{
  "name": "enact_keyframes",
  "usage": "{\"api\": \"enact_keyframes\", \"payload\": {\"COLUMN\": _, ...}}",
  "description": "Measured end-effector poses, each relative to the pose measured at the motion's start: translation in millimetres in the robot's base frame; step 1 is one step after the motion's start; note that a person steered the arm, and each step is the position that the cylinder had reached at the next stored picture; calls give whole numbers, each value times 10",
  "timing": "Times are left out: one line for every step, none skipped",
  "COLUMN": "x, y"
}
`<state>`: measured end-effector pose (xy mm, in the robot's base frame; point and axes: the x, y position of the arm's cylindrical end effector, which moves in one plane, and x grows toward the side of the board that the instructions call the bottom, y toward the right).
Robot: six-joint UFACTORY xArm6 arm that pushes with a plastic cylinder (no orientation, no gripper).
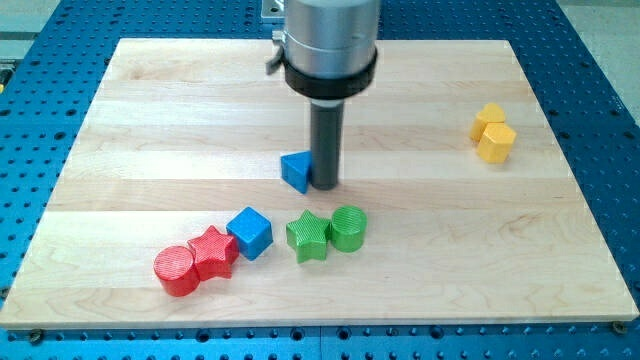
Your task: Move the triangle towards the heart
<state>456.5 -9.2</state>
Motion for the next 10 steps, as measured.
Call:
{"api": "enact_keyframes", "payload": {"x": 341, "y": -97}}
{"api": "enact_keyframes", "payload": {"x": 220, "y": -777}}
{"api": "enact_keyframes", "payload": {"x": -64, "y": -1026}}
{"api": "enact_keyframes", "payload": {"x": -169, "y": 226}}
{"api": "enact_keyframes", "payload": {"x": -159, "y": -76}}
{"api": "enact_keyframes", "payload": {"x": 280, "y": -142}}
{"api": "enact_keyframes", "payload": {"x": 317, "y": 559}}
{"api": "enact_keyframes", "payload": {"x": -121, "y": 1018}}
{"api": "enact_keyframes", "payload": {"x": -3, "y": 912}}
{"api": "enact_keyframes", "payload": {"x": -117, "y": 570}}
